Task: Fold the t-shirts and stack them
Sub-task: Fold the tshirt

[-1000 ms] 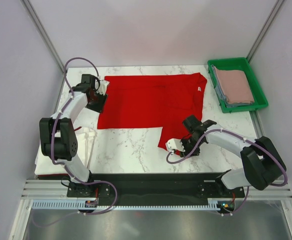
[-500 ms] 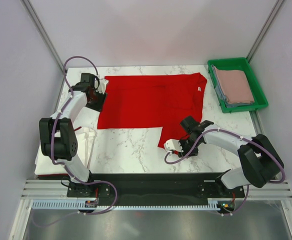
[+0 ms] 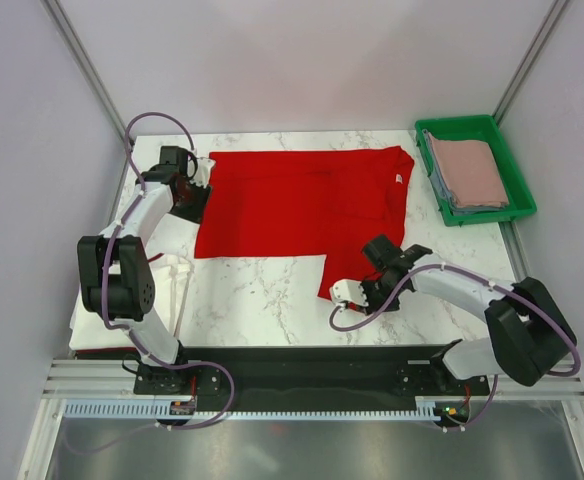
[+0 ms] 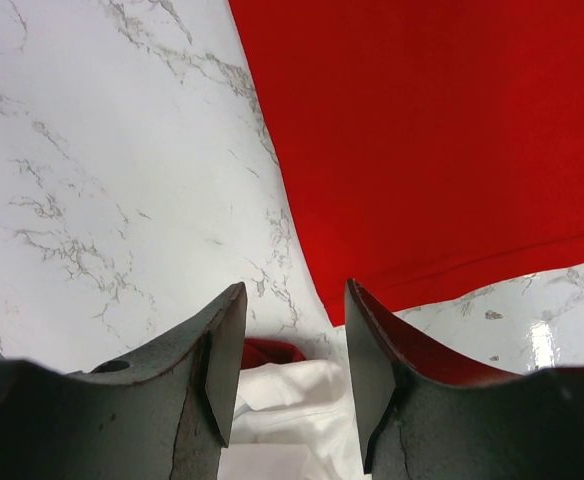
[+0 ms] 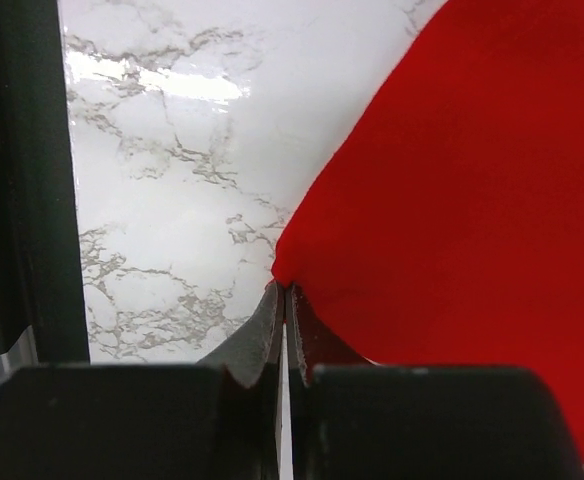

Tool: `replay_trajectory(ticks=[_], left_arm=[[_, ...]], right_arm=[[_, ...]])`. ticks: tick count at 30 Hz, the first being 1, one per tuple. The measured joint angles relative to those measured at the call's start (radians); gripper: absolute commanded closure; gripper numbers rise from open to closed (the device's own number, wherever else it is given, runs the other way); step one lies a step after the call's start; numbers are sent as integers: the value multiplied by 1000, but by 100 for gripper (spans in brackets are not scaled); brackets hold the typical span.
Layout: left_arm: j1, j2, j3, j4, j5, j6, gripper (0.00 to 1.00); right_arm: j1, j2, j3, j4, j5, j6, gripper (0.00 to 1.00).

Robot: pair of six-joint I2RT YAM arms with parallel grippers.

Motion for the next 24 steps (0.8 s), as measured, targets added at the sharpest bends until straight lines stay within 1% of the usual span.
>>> replay_trajectory(ticks=[4,8,11,15,24], left_arm=[[0,3,0,-2,1,0,48],[5,35,0,-16,8,0,56],[7,64,-13,-28,9,0,56],[7,67,-54,-45,8,1,56],[7,101,-108,-51,10,2,62]], right_arm=[[0,-50,3,0,21,48,100],[-7,-62,36,-2,35,92,100],[-14,-61,74,-1,46,108,100],[-16,-53,116,4,47,121,100],[-16,-26,126,11,48,128,100]])
